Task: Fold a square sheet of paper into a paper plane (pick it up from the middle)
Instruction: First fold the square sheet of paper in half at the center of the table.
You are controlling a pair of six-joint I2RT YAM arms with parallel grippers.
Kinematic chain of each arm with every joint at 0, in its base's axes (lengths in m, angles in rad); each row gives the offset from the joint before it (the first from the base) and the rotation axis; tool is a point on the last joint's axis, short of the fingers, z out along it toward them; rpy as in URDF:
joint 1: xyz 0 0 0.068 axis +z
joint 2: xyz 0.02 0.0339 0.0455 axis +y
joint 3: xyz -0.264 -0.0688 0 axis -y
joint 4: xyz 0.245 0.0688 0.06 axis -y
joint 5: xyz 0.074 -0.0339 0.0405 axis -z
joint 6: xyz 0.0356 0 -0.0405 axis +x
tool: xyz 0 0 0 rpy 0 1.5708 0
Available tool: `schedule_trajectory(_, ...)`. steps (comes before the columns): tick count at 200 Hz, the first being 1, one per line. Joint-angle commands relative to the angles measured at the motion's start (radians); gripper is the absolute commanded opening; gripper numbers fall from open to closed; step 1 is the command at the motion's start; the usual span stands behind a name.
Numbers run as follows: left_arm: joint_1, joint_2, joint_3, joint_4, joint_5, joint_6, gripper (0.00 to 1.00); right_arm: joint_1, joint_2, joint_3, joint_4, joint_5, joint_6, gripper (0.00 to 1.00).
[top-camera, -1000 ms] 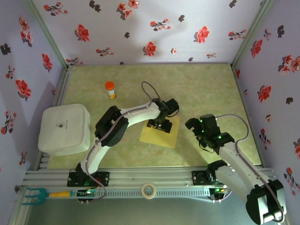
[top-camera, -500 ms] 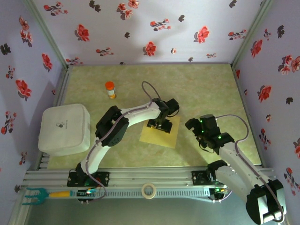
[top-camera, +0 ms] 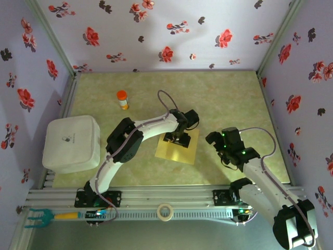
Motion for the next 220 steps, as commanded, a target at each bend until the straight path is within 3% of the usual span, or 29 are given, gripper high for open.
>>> schedule_trajectory(1,-0.012,0.073,-0.024,-0.015,0.017,-0.009,0.73,-0.007,-0.01,-0.016,-0.018,0.016,0.009,0.99)
schedule_trajectory(112,-0.01,-0.093,-0.097,0.108,-0.017,-0.005,0.41,-0.006,0.011,0.003,-0.005,0.014,0.003,0.99)
schedule_trajectory(179,0.013,-0.192,-0.167,0.175,0.02,-0.031,0.39,-0.007,0.046,0.025,0.008,-0.001,-0.012,0.99)
schedule_trajectory(220,0.066,-0.31,-0.292,0.312,0.126,-0.083,0.39,-0.007,0.072,0.062,-0.001,-0.013,-0.056,0.99)
